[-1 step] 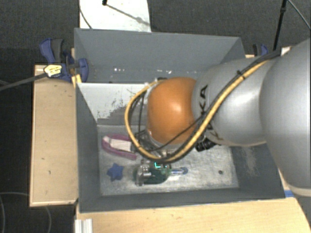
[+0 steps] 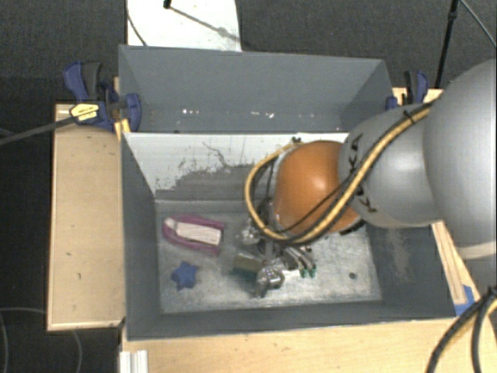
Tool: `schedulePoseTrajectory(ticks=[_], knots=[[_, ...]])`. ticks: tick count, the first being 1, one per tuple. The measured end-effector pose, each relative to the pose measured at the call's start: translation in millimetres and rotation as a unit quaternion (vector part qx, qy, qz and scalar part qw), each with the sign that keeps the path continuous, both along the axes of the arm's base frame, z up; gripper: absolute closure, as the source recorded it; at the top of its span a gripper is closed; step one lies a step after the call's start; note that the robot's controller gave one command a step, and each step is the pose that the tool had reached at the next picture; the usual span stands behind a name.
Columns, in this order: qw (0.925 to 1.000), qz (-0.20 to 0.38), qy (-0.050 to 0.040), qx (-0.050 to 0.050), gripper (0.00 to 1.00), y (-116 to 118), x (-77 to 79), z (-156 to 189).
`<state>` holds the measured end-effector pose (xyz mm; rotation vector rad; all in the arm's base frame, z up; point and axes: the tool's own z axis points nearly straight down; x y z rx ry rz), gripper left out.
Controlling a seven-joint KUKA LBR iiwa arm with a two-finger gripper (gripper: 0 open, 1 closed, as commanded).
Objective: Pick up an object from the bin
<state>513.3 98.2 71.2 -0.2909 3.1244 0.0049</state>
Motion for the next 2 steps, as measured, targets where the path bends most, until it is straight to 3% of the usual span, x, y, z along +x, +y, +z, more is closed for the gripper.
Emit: schedulePoseTrajectory(ticks=[1,2], knots=[[1.0,-0.002,-0.0045,0.001,1.0,2,3.0,4],[0.9946,0.103,-0.0033,-0.001,1.0,31,-5.1,164]])
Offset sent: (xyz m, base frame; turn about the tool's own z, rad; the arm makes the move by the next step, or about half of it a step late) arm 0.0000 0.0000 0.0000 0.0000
